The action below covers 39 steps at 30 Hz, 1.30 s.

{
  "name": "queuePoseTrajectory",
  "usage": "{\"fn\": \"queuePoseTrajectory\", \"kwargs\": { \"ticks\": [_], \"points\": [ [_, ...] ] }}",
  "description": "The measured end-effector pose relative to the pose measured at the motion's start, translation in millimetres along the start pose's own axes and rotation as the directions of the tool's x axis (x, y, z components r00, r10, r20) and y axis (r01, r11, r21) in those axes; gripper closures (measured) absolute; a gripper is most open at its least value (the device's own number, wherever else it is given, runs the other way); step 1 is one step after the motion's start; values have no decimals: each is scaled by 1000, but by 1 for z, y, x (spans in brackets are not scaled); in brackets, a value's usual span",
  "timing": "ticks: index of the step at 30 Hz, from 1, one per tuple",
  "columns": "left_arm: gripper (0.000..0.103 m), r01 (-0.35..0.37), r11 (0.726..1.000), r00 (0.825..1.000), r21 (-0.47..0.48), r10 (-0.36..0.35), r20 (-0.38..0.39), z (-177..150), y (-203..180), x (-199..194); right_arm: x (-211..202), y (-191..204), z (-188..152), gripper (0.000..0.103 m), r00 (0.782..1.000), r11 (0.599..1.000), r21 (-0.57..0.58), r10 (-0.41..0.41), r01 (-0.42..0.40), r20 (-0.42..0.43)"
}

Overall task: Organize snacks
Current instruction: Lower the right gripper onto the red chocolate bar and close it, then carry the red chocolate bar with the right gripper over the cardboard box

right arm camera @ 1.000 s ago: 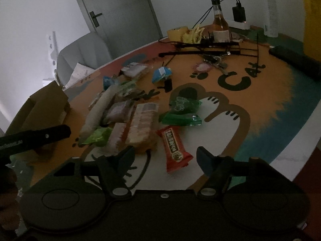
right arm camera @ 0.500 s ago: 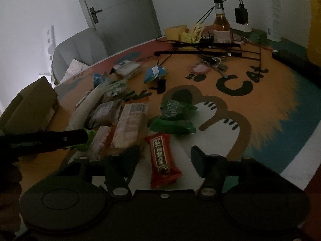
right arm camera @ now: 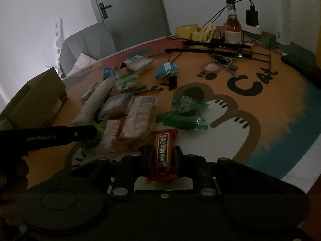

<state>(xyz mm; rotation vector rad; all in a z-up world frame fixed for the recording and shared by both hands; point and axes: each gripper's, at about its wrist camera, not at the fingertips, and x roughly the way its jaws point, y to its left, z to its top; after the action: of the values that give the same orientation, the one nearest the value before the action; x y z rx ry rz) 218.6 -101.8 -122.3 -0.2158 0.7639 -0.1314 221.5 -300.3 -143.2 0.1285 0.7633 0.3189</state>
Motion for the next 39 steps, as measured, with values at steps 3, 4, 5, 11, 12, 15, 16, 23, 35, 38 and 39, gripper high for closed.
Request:
{"fn": "queuePoseTrajectory", "kwargs": {
  "ticks": [3,4,5,11,12,15,16,23,35,38,39],
  "points": [
    [85,3,1000,1000,-5,-3,17,3,2,-7,-4,4,2,84,1000,1000,4,8,-8,13],
    [85,5,1000,1000,-6,-5,18,3,2,-8,-5,5,3,84,1000,1000,3,10,-10,19],
    [85,8,1000,1000,-7,-8,20,4,3,-9,-7,7,4,84,1000,1000,3,11,-11,23],
    [86,18,1000,999,-6,-18,50,9,4,-20,-14,11,12,84,998,999,18,26,-27,48],
    [86,19,1000,998,-4,-19,59,10,5,-24,-15,12,13,84,998,999,19,30,-31,53],
    [86,20,1000,996,0,-20,84,12,6,-33,-17,19,18,84,997,999,15,41,-42,68],
    [86,21,1000,996,-3,-20,90,13,8,-35,-17,21,19,84,996,999,15,45,-47,71],
    [86,11,1000,991,-16,-9,135,22,21,-56,-16,36,29,84,993,997,19,77,-79,87],
    [86,-34,999,977,-34,41,210,38,54,-92,-11,79,45,84,983,990,-7,139,-139,123],
    [86,-43,998,973,-41,51,226,41,62,-100,-9,88,47,84,980,989,-11,150,-150,129],
    [86,-45,998,972,-43,54,230,42,65,-102,-8,92,49,84,979,988,-12,154,-154,131]
  ]
}}
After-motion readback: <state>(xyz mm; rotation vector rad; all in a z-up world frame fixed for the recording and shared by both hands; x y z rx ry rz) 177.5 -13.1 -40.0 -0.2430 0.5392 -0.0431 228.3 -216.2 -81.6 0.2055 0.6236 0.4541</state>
